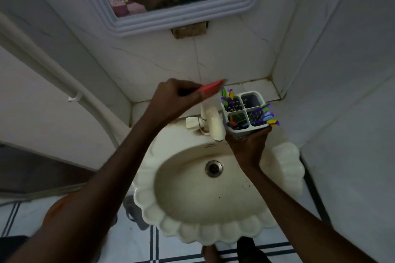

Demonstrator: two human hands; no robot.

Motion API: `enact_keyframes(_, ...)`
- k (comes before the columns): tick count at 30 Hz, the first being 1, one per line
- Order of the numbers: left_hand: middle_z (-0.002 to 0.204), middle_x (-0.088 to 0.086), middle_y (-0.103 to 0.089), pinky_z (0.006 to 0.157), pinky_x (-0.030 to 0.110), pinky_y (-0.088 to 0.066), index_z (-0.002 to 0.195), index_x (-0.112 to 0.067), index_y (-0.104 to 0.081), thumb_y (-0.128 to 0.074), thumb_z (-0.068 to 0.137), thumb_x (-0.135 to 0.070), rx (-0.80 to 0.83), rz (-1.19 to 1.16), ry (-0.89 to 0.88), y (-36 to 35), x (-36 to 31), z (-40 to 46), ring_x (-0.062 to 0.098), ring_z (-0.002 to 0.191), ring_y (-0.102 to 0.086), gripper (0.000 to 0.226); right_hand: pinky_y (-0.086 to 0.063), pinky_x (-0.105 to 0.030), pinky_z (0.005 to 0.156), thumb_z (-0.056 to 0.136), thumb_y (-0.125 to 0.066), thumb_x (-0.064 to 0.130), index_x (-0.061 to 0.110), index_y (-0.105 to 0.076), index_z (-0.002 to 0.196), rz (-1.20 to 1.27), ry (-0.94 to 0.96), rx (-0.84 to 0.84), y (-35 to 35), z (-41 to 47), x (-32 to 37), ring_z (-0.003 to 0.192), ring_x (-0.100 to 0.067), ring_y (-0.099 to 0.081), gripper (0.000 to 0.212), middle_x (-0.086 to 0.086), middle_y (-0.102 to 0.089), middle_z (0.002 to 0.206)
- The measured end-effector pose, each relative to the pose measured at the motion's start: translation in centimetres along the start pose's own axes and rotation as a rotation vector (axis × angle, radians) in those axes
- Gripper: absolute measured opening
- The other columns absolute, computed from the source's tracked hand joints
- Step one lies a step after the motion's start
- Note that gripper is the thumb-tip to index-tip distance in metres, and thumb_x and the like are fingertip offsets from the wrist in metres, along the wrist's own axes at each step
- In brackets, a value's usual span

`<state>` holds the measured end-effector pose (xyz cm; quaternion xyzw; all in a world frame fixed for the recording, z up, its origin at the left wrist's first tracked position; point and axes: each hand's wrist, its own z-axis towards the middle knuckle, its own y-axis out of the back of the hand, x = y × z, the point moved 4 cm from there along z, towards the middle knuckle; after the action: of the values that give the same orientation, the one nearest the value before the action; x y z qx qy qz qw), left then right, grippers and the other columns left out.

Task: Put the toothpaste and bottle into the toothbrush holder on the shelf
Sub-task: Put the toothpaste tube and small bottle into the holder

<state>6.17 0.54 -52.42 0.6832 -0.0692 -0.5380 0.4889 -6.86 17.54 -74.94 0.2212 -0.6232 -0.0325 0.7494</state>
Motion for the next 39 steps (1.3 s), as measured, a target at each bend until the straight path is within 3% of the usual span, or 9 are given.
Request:
enact_keyframes(2, 0.097, -0.01, -0.076, 0.069, 0.009, -0.047, 0.117, -0.025, -0.074, -0.066, 0.088, -0.044, 0.144, 0.145, -0.119, -0.9, -2.9, 2.0, -0.008, 0.069, -0.063, 0.035, -0.053, -0.036, 0.105, 0.06, -0.093, 0.054, -0.009, -0.023, 0.15, -0.009, 0.017, 0.004, 0.0, 0.0, -0.1, 0.131, -0.033, -0.055, 0.131, -0.02, -0.051, 0.143)
enact_keyframes(6, 0.099, -0.005, -0.075, 0.08, 0.029, -0.055, 0.113, -0.023, -0.074, -0.071, 0.084, -0.043, 0.403, 0.509, -0.251, -4.5, -6.1, 5.0, 0.006, 0.08, -0.061, 0.035, -0.051, -0.031, 0.108, 0.063, -0.091, 0.058, -0.008, -0.023, 0.151, -0.044, 0.047, 0.004, -0.1, 0.0, 0.0, 0.132, -0.031, -0.055, 0.129, -0.019, -0.051, 0.144)
enact_keyframes(12, 0.104, 0.006, -0.068, 0.069, 0.031, -0.046, 0.116, -0.014, -0.067, -0.075, 0.08, -0.039, 0.445, 0.773, -0.23, -8.5, -7.3, 5.7, 0.019, 0.083, -0.058, 0.044, -0.056, -0.038, 0.103, 0.06, -0.098, 0.043, -0.003, -0.027, 0.145, -0.071, 0.071, -0.035, 0.3, 0.0, 0.6, 0.127, -0.031, -0.058, 0.121, -0.019, -0.054, 0.139)
enact_keyframes(16, 0.121, 0.013, -0.066, 0.074, 0.034, -0.046, 0.121, -0.011, -0.064, -0.07, 0.084, -0.031, 0.417, 0.742, -0.253, -10.3, -7.7, 4.9, 0.029, 0.104, -0.066, 0.042, -0.057, -0.043, 0.101, 0.059, -0.099, 0.038, 0.001, -0.026, 0.145, -0.093, 0.1, -0.056, 0.4, -0.3, 1.0, 0.126, -0.037, -0.06, 0.119, -0.024, -0.054, 0.137)
enact_keyframes(20, 0.108, 0.011, -0.073, 0.078, 0.034, -0.056, 0.109, -0.014, -0.073, -0.07, 0.079, -0.029, 0.414, 0.632, -0.197, -10.2, -6.2, 6.0, 0.028, 0.095, -0.069, 0.033, -0.056, -0.048, 0.101, 0.06, -0.095, 0.045, 0.007, -0.026, 0.146, -0.07, 0.065, -0.001, 0.3, 0.0, 0.4, 0.127, -0.036, -0.06, 0.116, -0.022, -0.054, 0.139)
enact_keyframes(25, 0.095, 0.007, -0.078, 0.08, 0.04, -0.059, 0.094, -0.02, -0.078, -0.056, 0.082, -0.033, 0.172, 0.485, -0.125, -6.9, -1.5, 9.4, 0.029, 0.087, -0.073, 0.028, -0.053, -0.03, 0.096, 0.06, -0.095, 0.034, -0.001, -0.033, 0.138, -0.042, 0.022, -0.053, 0.1, 0.2, 0.1, 0.118, -0.035, -0.063, 0.106, -0.018, -0.058, 0.129)
enact_keyframes(28, 0.11, 0.016, -0.074, 0.086, 0.041, -0.055, 0.104, -0.013, -0.076, -0.056, 0.087, -0.033, 0.061, 0.523, 0.008, -5.9, 4.0, 11.1, 0.038, 0.101, -0.068, 0.033, -0.057, -0.037, 0.091, 0.059, -0.094, 0.031, 0.005, -0.034, 0.132, -0.022, 0.024, -0.079, 0.0, 0.2, 0.1, 0.112, -0.034, -0.065, 0.099, -0.016, -0.06, 0.123)
enact_keyframes(34, 0.136, 0.02, -0.057, 0.1, 0.04, -0.045, 0.138, -0.009, -0.052, -0.067, 0.089, -0.028, 0.259, 0.466, 0.232, -9.3, 12.1, 12.2, 0.037, 0.123, -0.056, 0.055, -0.057, -0.038, 0.095, 0.055, -0.096, 0.033, 0.008, -0.029, 0.138, -0.069, 0.029, -0.08, 0.0, 0.1, 0.0, 0.115, -0.035, -0.063, 0.109, -0.017, -0.058, 0.126)
enact_keyframes(39, 0.124, 0.022, -0.058, 0.09, 0.046, -0.051, 0.13, -0.009, -0.056, -0.069, 0.084, -0.032, 0.21, 0.474, 0.278, -11.6, 13.7, 12.3, 0.041, 0.114, -0.057, 0.053, -0.057, -0.045, 0.096, 0.056, -0.094, 0.037, 0.0, -0.028, 0.14, -0.101, 0.028, -0.067, -0.2, 0.2, -0.5, 0.119, -0.037, -0.063, 0.113, -0.02, -0.057, 0.13)
